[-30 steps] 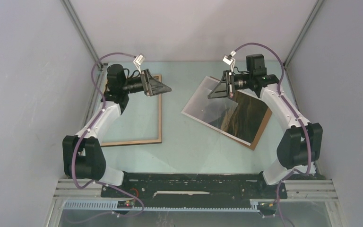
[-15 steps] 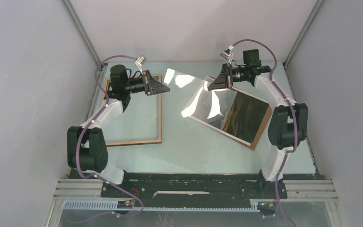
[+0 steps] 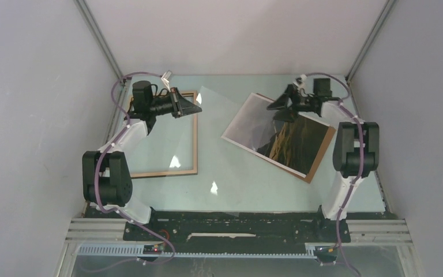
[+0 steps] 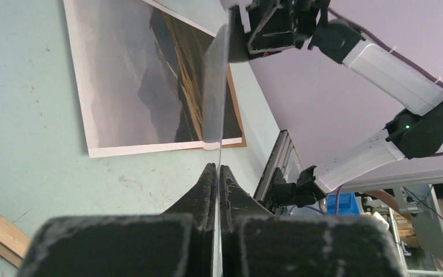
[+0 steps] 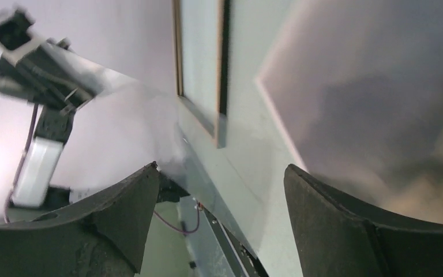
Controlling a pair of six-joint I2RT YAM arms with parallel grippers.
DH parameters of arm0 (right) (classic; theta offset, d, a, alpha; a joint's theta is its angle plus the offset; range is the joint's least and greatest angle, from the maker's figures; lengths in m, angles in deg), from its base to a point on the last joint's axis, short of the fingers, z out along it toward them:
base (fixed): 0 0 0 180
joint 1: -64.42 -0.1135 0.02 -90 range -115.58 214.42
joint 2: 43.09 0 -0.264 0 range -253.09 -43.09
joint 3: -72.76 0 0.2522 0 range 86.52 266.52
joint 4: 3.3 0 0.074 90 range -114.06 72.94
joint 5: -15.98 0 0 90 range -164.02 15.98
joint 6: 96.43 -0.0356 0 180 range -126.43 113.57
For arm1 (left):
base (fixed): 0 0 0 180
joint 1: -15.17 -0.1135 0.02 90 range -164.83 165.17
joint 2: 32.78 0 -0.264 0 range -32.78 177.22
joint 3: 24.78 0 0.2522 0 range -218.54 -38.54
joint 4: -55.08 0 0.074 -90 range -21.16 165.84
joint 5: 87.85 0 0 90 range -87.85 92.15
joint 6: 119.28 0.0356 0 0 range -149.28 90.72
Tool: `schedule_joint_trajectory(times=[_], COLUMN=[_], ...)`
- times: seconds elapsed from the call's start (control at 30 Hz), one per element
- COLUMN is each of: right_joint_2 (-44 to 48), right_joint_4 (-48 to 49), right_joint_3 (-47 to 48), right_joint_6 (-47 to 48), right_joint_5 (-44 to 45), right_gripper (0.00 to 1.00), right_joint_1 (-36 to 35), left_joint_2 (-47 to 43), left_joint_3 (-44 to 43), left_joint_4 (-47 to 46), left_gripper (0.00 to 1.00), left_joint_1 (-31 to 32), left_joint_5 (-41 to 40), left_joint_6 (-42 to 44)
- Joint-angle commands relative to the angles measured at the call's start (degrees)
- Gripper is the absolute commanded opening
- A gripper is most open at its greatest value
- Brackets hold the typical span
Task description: Put the photo into the frame
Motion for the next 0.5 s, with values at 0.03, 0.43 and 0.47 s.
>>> schedule_joint_trajectory(times=[0.03, 0.43, 0.47], right_joint_2=[10.0, 26.2, 26.5], right_joint_4=[8.1, 36.6, 38.6], right_joint_3=[-11.8, -44.0, -45.8], right_joint_6=[-5.7, -16.0, -16.7], right_joint_5=[7.3, 7.4, 7.8], right_gripper=[0.88, 0.88, 0.87], right_joint_1=[7.4, -1.2, -2.2], left_joint_2=[-5.4, -15.9, -16.9], left_joint_3=[-1.9, 2.4, 3.1], left_joint_4=[-1.0, -4.1, -4.7], left_gripper=[0.0, 0.0, 0.0], left_joint_1=[-0.5, -1.0, -1.3], left_joint_5=[-0.9, -7.3, -7.7], left_joint_6=[2.7, 1.3, 1.1])
